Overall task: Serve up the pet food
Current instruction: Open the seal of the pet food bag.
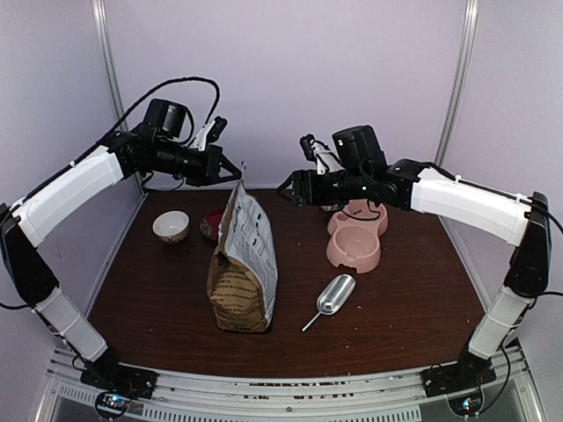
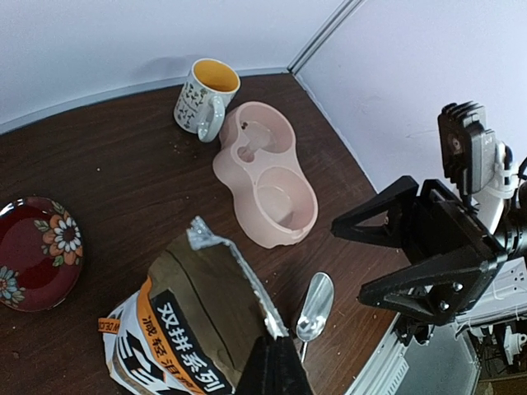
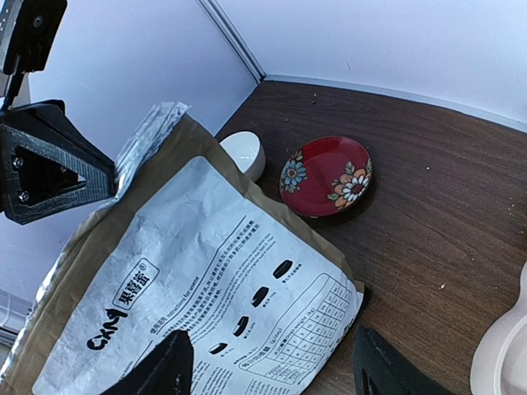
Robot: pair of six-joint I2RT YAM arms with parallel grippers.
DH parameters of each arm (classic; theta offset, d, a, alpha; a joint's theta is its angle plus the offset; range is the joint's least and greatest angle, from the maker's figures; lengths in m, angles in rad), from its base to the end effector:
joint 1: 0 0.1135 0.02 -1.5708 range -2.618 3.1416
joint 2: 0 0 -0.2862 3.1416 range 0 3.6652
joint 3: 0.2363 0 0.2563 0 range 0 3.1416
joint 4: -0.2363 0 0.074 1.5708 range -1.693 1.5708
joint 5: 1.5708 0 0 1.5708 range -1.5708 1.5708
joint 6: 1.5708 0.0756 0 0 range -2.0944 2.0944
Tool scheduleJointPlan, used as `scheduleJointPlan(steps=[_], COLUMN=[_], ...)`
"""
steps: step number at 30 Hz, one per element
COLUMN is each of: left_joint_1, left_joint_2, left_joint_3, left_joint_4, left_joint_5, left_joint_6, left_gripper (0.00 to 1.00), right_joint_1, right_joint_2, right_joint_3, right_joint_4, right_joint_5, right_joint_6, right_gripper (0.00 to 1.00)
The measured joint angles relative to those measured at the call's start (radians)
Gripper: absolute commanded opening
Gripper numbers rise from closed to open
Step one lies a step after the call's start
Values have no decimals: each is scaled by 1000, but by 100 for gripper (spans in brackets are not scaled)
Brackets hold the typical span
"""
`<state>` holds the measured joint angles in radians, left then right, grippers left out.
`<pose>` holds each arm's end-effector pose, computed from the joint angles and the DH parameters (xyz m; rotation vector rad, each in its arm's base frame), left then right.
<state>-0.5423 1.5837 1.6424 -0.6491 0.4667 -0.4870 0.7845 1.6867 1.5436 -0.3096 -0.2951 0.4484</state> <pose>0.3135 -0.2286 0.3954 0.3522 2.2715 -1.0708 0.2958 0.3263 0.3576 -0.5608 2.1016 1.0460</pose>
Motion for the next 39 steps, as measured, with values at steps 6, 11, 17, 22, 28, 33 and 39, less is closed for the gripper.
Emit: scheduleJointPlan(steps=[6,11,17,22,28,33,39], left_joint_1=[-8,-14,-15,-15,-15,-15,-15], left_joint_2=[0,0,-3,-11,-24,-35,-42], left_joint_3=[4,4,-20,-53,-82,-100,-113], left_joint_4=[-8,-6,27,70,103,120,133], left_joint_5=[-26,-29,-23,-14,-9,-9,-10], left_joint_6=[16,18,14,9,6,6,5], left_gripper=[0,0,0,0,0,0,0], right_joint_1=[-1,-3,-6,-6,-5,4,16], right_joint_2=[0,13,91,188,225,229,250], right_joint_3=[37,119,174,175,176,208,234], right_joint_4=[2,56,183,263,285,309,332], right_joint_5=[-40,-126,-245,-331,-371,-387,-394], right_joint_6=[21,106,275,411,486,518,531], right_gripper=[68,67,63,59,49,43,39])
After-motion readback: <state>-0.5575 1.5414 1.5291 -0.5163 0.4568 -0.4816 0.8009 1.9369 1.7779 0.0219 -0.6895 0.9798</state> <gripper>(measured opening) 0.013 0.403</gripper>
